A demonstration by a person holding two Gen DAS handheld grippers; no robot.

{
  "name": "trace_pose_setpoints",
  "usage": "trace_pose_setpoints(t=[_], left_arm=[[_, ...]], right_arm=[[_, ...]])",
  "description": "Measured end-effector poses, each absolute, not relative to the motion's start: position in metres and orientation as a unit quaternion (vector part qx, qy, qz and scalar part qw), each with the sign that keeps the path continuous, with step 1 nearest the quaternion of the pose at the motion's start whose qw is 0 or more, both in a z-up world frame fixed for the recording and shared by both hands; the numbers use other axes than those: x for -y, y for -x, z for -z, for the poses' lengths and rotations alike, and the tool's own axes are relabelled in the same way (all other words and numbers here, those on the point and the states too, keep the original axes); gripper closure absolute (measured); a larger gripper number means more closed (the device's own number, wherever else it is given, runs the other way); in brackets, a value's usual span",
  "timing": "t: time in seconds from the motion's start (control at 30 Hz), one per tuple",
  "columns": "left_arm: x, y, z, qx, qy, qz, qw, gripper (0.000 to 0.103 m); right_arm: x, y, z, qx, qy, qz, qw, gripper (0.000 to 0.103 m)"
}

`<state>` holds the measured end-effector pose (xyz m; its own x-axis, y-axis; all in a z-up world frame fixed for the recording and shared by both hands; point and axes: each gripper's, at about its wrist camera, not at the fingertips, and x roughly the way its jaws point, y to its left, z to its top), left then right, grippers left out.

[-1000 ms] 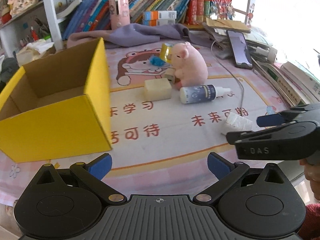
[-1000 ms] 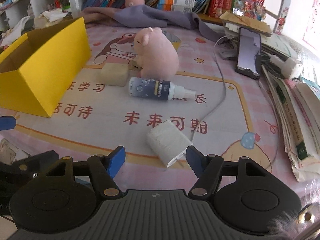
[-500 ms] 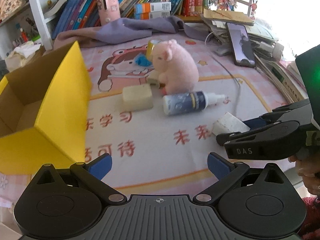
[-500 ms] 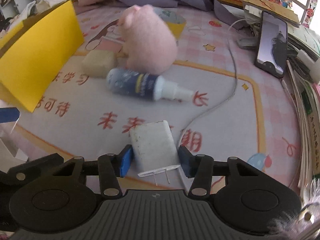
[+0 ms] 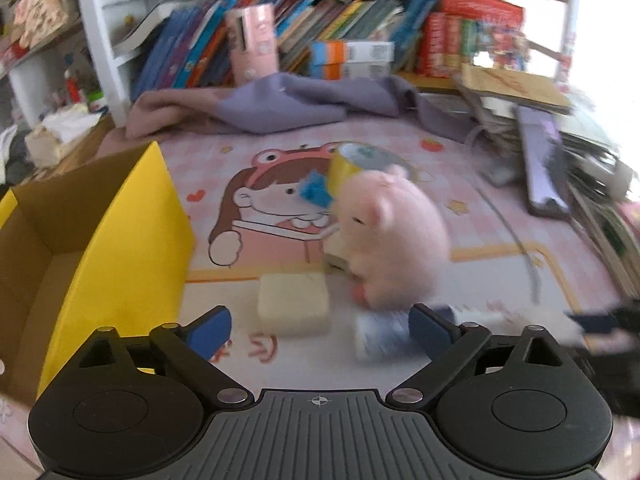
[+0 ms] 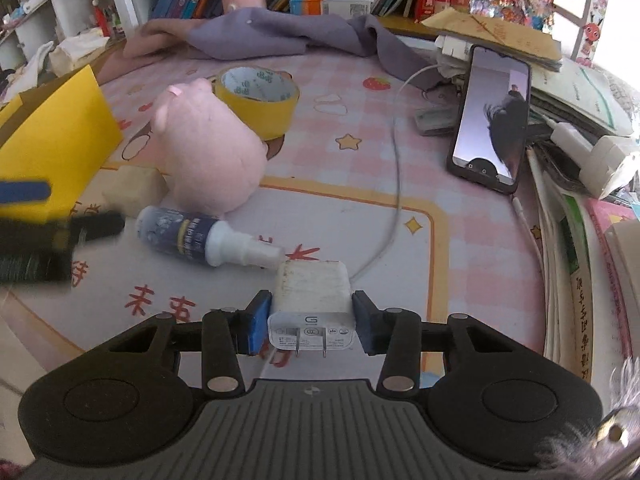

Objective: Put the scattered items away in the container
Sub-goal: 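Lower the left gripper onto the cream sponge block and close on it, then carry the sponge block with the left gripper toward the yellow box while the right carries the plug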

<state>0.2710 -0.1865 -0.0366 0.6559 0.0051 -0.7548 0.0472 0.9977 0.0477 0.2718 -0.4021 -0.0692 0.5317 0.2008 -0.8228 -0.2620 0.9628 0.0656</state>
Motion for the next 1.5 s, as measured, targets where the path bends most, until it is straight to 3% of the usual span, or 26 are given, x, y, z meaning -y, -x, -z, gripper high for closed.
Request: trace_pose_setpoints(t=[0.2,0.4,0.47,0.5,0.6,1.0,1.5], left_arm=[[0.180,-0.309,0.065,-0.457,-0.011,-0.013,0.889,0.013],[0.176,-0.321,0.085,-0.479,-0.012,-0.018,0.877,0.026],[0.175,-0.319,0.085,-0.477,-0.006,-0.014,0.879,0.035],[0.175,-0.319,0.083,-0.475,-0.010,-0.013,0.880,0.051],[0.174,-0.318,0.074,-0.469,-0.010,-0.020,0.883,0.058],[0.171,-0.267,-0.005,-0.371,0.015,0.011,0.929,0.061],[0.145,-0.211,-0.004,-0.372,0.029,0.069,0.925,0.061]], right_arm=[[0.398,-0.281,0.079,-0.484,0.066,-0.162,0.857,0.062],[0.394,-0.288,0.089,-0.493,0.081,-0.170,0.849,0.062],[0.393,-0.289,0.091,-0.493,0.082,-0.171,0.849,0.062],[0.393,-0.289,0.091,-0.492,0.082,-0.172,0.849,0.062],[0.396,-0.288,0.088,-0.481,0.075,-0.170,0.857,0.062],[0.406,-0.265,0.027,-0.376,0.036,-0.171,0.910,0.062],[0.360,-0.225,0.025,-0.383,0.053,-0.186,0.903,0.062]])
